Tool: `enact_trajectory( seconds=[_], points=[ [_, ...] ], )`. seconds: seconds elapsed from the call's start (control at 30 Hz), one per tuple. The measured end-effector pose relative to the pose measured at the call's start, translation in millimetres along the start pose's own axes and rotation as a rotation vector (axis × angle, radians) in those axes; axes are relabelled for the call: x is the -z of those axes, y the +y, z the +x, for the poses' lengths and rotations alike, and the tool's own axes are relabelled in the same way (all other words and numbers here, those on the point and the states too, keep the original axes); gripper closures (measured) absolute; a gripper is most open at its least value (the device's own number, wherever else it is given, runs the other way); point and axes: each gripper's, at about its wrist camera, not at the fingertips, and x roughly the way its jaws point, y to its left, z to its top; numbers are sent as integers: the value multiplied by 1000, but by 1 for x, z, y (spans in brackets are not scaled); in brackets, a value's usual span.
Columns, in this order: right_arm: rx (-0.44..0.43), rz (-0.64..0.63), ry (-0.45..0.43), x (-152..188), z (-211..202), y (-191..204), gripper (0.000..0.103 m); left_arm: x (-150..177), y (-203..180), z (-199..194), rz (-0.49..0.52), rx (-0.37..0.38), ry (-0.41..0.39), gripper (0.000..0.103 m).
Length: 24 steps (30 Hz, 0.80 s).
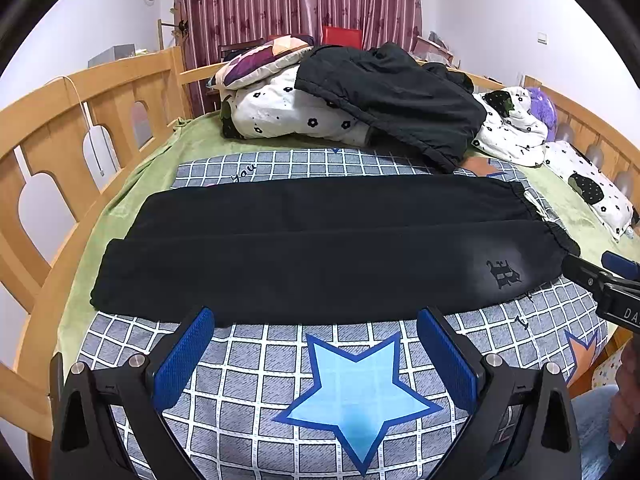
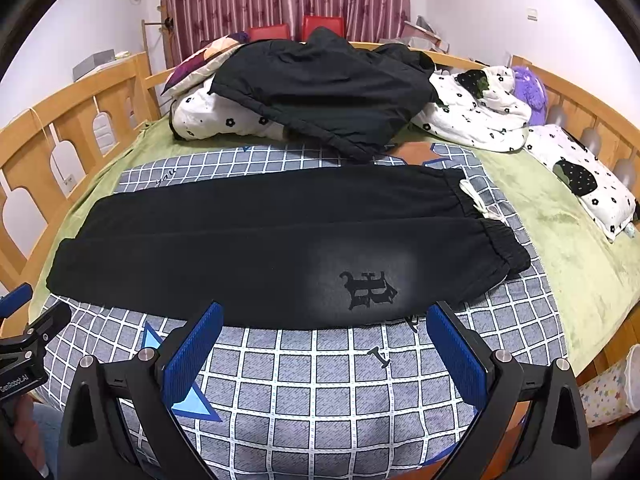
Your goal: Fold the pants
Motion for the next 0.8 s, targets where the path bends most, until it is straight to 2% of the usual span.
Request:
enact_trajectory(
  seconds=[0.8],
  points=[
    [3, -1, 2, 1, 1, 0, 3, 0, 1, -1, 3, -4, 1, 1]
  ],
)
